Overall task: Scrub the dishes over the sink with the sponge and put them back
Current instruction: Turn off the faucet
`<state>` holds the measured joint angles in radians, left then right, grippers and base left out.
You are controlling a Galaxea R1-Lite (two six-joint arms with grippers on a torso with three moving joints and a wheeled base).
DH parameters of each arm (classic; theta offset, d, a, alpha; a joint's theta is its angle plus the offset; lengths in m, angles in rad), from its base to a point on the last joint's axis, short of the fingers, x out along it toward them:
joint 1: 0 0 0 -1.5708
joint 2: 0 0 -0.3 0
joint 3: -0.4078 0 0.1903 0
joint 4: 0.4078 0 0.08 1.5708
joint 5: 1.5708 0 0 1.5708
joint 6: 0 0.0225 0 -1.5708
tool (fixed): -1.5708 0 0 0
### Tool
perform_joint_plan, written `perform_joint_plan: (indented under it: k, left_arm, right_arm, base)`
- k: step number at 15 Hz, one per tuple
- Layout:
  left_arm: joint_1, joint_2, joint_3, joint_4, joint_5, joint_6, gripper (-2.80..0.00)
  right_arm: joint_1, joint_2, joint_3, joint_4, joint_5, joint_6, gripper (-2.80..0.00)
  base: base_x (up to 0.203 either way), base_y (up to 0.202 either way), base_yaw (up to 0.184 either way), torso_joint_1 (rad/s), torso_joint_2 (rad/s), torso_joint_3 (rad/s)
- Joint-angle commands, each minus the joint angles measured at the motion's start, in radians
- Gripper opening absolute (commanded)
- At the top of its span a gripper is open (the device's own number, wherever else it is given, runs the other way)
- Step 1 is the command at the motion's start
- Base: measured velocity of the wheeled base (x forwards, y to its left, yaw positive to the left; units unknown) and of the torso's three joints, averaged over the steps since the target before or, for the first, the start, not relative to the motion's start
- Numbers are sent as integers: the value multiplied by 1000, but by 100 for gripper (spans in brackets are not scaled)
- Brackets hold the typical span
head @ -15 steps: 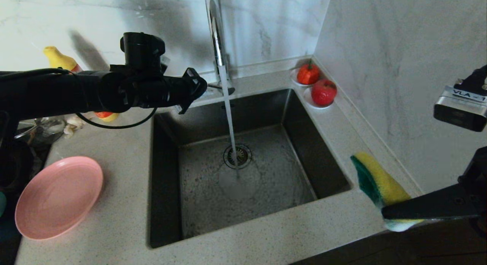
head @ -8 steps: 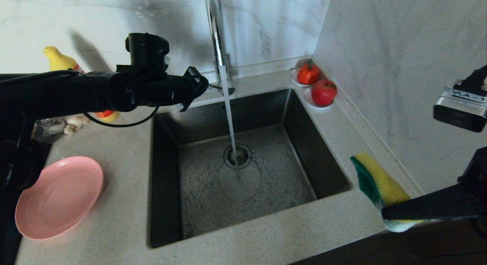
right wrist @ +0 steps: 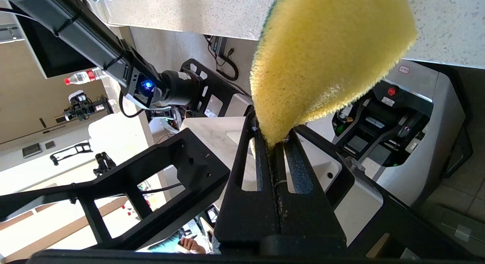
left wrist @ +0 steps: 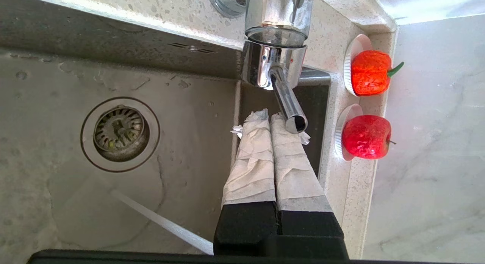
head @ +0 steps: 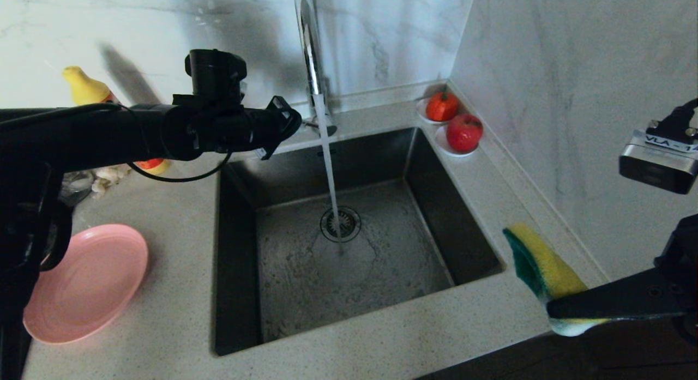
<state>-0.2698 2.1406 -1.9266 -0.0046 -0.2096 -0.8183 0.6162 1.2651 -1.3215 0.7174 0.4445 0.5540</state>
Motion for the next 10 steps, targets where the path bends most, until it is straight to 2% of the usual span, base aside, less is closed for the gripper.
perform_joint_plan:
  k: [1, 6, 10]
  left_arm:
    - [-2, -1, 1, 0, -2, -5, -280]
    - [-2, -3, 0, -1, 1, -15, -280]
    - [-2, 13, 1, -90, 28, -19, -280]
  right_arm:
    - [0, 2, 4, 4, 2, 3, -280]
    - [-12, -1, 16, 1, 5, 0, -280]
    - [-13, 0, 15, 1, 3, -2, -280]
  base:
    - [0, 0, 0, 0, 0, 0]
    - [0, 0, 0, 0, 0, 0]
    - [0, 0, 0, 0, 0, 0]
